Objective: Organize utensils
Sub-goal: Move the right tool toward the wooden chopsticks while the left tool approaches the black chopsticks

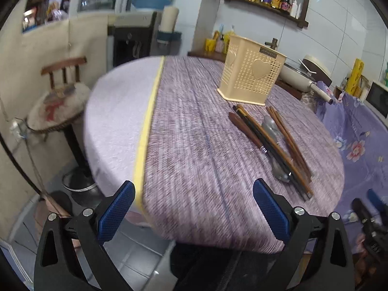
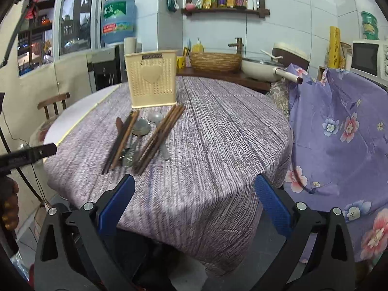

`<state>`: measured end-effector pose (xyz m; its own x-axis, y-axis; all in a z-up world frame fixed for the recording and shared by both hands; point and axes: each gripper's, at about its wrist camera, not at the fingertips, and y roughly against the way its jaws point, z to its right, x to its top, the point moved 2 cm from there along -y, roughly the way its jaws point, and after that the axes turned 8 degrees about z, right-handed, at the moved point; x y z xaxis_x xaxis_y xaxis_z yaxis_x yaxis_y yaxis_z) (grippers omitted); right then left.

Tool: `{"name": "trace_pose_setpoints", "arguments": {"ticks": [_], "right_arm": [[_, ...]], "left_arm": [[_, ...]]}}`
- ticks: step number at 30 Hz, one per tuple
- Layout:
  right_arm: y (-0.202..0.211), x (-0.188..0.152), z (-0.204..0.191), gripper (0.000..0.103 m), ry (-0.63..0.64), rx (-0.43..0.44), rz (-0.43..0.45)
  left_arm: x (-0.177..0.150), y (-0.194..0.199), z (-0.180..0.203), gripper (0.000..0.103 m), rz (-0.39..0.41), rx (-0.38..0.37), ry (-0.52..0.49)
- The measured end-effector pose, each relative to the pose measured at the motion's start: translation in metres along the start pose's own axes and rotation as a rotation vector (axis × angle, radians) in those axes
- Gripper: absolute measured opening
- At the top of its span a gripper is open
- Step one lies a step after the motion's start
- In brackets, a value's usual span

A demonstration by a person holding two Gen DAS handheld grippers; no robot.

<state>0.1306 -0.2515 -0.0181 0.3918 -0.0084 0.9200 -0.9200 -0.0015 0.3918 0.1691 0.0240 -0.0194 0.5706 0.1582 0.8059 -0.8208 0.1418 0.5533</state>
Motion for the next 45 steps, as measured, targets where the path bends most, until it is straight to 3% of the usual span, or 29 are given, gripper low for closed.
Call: {"name": "trace_pose_setpoints", "arguments": {"ticks": [4,8,13,17,22,32,39,41,42,43,45], "right_arm": [[-0.032,0.017,0.011,0.098,-0.047,0.021,-0.056],[-0.06,0.032,0.017,0.098,-0.046,-0.01,-0.08],[-0.103,0.053,0.018,0.097,-0.086,0.037,-0.175],[-0.136,0.068,0.01,0.089,-0.071,0.06,-0.218],[-0.179,0.078,-0.002,0.082,-0.09,0.083,-0.292],[-0.23,0.079,-0.019,0.082,-0.074,0.084,-0.366],[-0.242,0.079,-0.022,0.082,-0.005,0.071,-0.39],[-0.243,0.079,-0.02,0.073,0.023,0.056,-0.405],[-0.243,0.078,-0.016,0.073,0.022,0.064,-0.409],[-0.243,0.079,-0.011,0.073,0.016,0.069,-0.41],[-0.239,0.078,0.001,0.072,0.009,0.057,-0.412]], "left_arm": [[0.018,-0.019,0.018,0.076,-0.041,-0.035,-0.062],[0.034,-0.038,0.042,0.069,-0.074,-0.053,-0.153],[0.05,-0.068,0.055,0.052,-0.139,-0.056,-0.14],[0.06,-0.09,0.061,0.046,-0.189,-0.06,-0.116],[0.062,-0.109,0.071,0.046,-0.222,-0.037,-0.136],[0.053,-0.126,0.088,0.046,-0.235,-0.006,-0.185],[0.048,-0.13,0.098,0.048,-0.201,0.052,-0.282],[0.047,-0.13,0.093,0.049,-0.202,0.048,-0.302],[0.05,-0.14,0.092,0.049,-0.258,0.028,-0.251],[0.047,-0.128,0.086,0.049,-0.209,0.038,-0.301],[0.05,-0.126,0.076,0.049,-0.205,0.039,-0.291]]}}
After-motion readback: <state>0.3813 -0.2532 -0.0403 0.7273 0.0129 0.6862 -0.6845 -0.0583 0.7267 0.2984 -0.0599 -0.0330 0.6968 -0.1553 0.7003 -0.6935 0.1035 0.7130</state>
